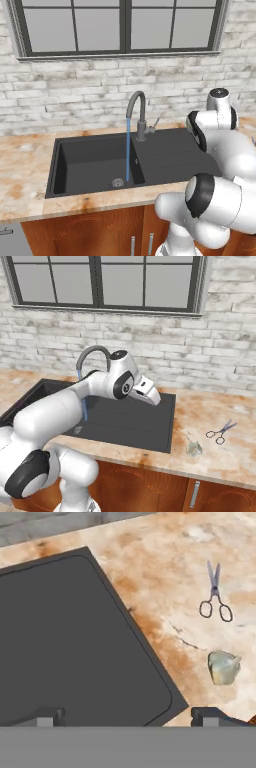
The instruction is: Turn on the sink faucet. Then move the garlic from the counter to the sink. Turn off the sink. Move the vegetable from the sink to the pot next to the stove. Finally move the pot to the front right burner.
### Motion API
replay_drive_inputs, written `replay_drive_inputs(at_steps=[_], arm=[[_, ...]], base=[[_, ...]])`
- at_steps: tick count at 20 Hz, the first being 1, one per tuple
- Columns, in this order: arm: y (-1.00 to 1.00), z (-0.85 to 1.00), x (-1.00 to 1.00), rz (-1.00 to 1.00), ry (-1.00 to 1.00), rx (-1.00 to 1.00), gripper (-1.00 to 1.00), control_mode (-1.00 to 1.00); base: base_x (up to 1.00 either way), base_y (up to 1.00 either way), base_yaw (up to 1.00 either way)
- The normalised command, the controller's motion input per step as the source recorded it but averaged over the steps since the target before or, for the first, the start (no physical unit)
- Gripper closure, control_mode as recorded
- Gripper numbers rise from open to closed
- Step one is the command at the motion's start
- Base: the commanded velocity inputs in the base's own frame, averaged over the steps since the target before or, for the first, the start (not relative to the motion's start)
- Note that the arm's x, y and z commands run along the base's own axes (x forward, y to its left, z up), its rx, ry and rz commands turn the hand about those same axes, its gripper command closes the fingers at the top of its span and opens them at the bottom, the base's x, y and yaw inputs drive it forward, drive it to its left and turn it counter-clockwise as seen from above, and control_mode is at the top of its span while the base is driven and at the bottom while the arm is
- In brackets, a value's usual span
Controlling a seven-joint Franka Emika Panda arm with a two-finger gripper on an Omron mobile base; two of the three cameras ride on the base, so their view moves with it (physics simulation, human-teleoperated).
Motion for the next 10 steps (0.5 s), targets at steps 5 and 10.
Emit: replay_drive_inputs(at_steps=[5,10], arm=[[-0.66,-0.28,-0.48,-0.15,0.16,0.07,-1.00,-1.00],[-0.74,-0.05,-0.26,-0.16,0.21,0.10,-1.00,-1.00]], base=[[0.00,0.00,0.00],[0.00,0.00,0.00]])
